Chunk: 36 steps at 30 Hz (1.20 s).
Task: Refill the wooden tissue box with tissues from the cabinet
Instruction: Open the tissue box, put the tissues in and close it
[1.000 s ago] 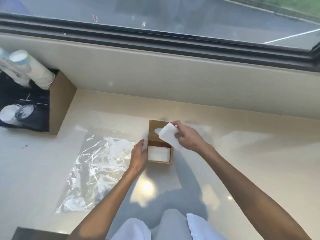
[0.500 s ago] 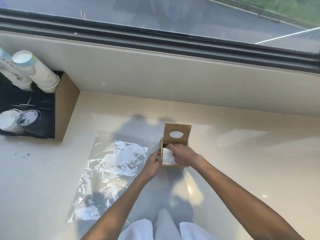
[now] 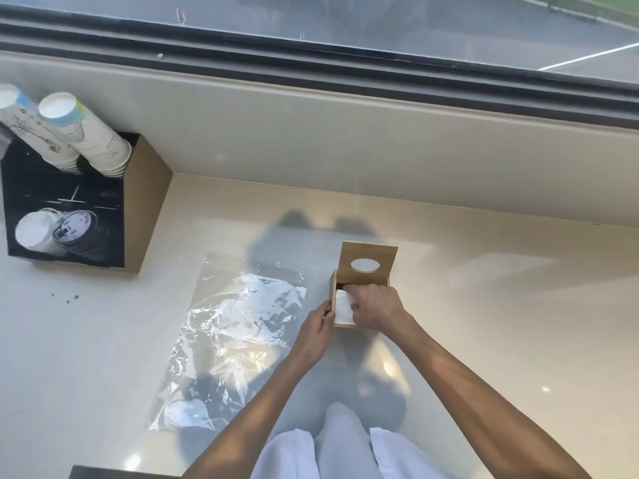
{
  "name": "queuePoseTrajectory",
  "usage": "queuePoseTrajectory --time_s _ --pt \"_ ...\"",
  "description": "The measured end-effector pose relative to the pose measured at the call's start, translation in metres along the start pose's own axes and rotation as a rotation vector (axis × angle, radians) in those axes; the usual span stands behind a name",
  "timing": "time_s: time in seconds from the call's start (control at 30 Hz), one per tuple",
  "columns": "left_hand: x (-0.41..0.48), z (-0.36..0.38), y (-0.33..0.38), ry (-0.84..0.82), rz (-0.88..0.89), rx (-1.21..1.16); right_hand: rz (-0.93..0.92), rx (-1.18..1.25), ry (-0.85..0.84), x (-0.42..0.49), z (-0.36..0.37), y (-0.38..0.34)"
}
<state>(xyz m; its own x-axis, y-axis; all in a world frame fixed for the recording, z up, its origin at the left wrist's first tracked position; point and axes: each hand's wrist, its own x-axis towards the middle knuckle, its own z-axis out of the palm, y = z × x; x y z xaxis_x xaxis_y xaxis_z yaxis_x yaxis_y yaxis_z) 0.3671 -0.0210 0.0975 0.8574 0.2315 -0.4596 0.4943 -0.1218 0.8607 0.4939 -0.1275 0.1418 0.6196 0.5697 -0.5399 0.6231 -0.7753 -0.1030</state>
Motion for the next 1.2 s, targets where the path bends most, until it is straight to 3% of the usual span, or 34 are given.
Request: queuePoseTrajectory --time_s 0.33,0.63,0.7,0.8,0.83,0.87,0.93,1.0,1.2 --pt "-0.005 0.006 0.013 -0.002 -0.032 0.100 -0.009 0.130 -0.085 -0.001 0.027 0.001" --pt "0.000 0.002 0.036 -0.103 -0.242 0.264 -0.166 0.465 0.172 -0.031 0.033 0.025" --pt "0.009 -0.001 0.043 -0.050 -0.194 0.186 -0.097 0.574 0.335 -0.043 0.027 0.035" --pt "0.029 -0.013 0.062 -0.062 -0.147 -0.041 0.196 0.839 0.615 -0.051 0.015 0.055" --pt "0.035 -0.018 0.071 -0.120 -0.192 -0.132 0.315 1.009 0.595 -0.049 0.009 0.063" --pt "0.042 -0.022 0.079 -0.192 -0.257 -0.229 0.400 1.206 0.467 -0.045 0.001 0.070" --pt "0.052 -0.028 0.088 -0.305 -0.348 -0.386 0.424 1.572 0.033 -0.036 -0.010 0.079" --pt "0.060 -0.030 0.090 -0.325 -0.385 -0.470 0.396 1.717 -0.185 -0.027 -0.016 0.086" --pt "0.059 -0.031 0.078 -0.257 -0.433 -0.577 0.389 1.718 -0.204 -0.021 -0.015 0.092"
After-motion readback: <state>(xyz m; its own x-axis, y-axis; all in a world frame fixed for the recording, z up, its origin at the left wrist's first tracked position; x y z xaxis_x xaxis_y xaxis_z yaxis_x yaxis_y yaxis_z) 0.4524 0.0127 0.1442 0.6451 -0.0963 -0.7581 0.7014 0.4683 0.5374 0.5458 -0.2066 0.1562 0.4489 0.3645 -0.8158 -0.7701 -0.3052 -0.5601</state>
